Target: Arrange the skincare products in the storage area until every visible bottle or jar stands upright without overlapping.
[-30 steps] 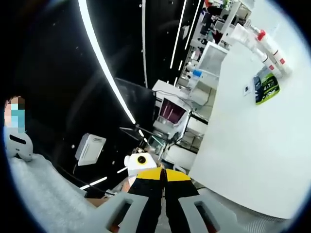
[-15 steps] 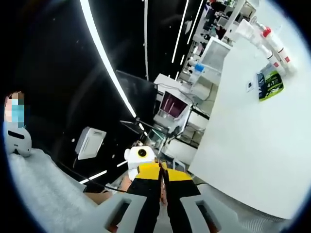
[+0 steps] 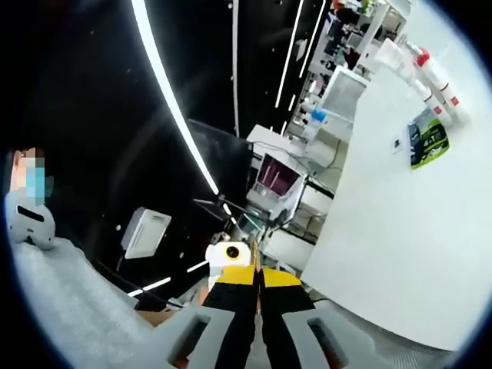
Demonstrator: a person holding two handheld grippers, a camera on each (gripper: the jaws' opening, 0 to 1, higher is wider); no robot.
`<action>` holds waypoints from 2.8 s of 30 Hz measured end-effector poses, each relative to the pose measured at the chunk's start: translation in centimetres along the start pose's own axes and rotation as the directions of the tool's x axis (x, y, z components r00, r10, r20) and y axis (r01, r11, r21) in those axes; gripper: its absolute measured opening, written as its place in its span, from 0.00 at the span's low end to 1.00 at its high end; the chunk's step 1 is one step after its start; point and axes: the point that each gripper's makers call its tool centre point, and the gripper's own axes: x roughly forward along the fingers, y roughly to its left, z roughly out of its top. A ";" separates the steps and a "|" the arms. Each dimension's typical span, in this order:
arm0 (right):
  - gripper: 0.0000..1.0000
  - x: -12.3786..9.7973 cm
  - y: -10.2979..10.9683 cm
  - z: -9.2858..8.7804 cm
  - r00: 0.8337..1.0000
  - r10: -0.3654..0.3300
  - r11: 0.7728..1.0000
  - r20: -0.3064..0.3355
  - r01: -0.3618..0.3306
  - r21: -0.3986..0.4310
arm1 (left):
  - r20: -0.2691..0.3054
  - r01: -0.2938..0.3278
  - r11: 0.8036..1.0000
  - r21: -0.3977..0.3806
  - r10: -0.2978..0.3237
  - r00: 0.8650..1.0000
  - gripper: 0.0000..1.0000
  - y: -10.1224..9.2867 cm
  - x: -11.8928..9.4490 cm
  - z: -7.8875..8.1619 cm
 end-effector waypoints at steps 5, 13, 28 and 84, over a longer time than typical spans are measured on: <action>0.00 0.3 0.2 -0.1 1.000 -0.003 1.000 -0.003 0.003 -0.006 | -0.007 -0.007 0.999 0.049 0.008 1.000 0.00 0.0 -0.1 0.0; 0.00 0.8 -0.1 -1.1 0.999 -0.019 1.000 -0.051 0.018 -0.009 | 0.022 -0.024 0.998 0.050 0.023 1.000 0.00 0.3 -0.5 0.5; 0.00 0.6 0.1 -1.2 0.998 -0.019 0.998 -0.061 0.015 -0.062 | 0.013 -0.017 1.000 0.022 0.017 1.000 0.00 0.4 -0.4 0.3; 0.00 0.7 0.0 -1.4 0.995 -0.065 0.987 -0.073 0.053 -0.153 | 0.051 -0.071 0.988 0.140 0.064 0.997 0.00 0.2 -0.7 1.1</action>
